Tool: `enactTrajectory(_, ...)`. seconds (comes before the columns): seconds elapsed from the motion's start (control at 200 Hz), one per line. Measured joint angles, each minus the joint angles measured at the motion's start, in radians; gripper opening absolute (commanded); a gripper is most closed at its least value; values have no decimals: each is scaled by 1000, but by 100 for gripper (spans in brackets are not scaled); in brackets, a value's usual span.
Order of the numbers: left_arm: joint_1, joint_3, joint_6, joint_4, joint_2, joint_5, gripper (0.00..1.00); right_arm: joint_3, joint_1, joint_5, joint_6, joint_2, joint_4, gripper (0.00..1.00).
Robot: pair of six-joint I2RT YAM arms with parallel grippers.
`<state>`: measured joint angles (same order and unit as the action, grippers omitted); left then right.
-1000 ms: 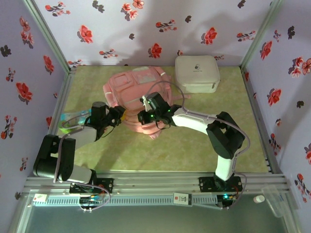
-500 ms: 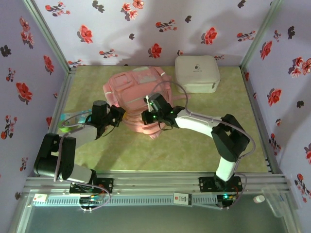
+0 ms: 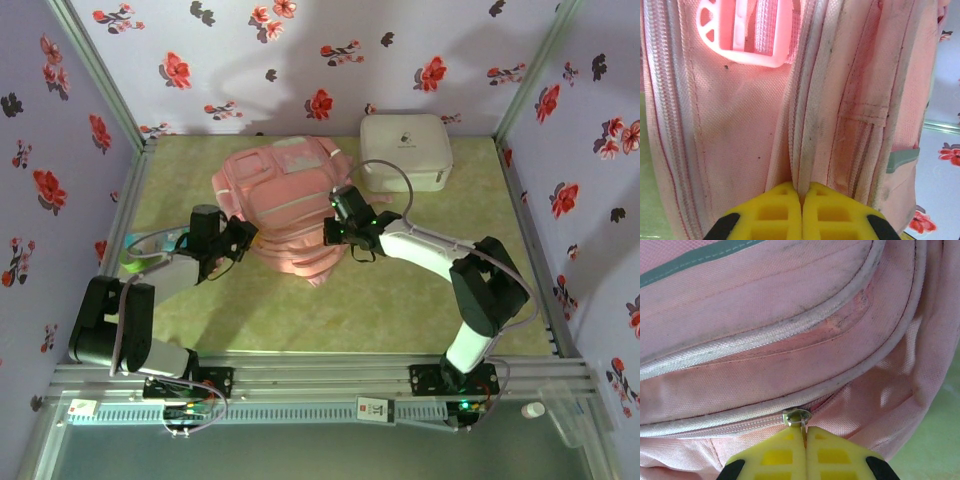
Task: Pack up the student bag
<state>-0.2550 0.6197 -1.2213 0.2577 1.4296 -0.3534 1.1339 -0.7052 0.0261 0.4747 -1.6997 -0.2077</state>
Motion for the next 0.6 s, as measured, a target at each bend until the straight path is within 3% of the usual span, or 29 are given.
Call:
enactTrajectory(0.25, 76, 87, 145, -144, 37, 6, 3, 18, -103, -9, -2, -4, 3, 0)
enactTrajectory(0.41, 165, 127, 248, -245, 36, 44, 23, 114, -190, -68, 13, -84, 21, 0)
enactTrajectory(0.6, 223, 171, 326, -397, -60, 123, 53, 229, -219, -136, 33, -195, 32, 0)
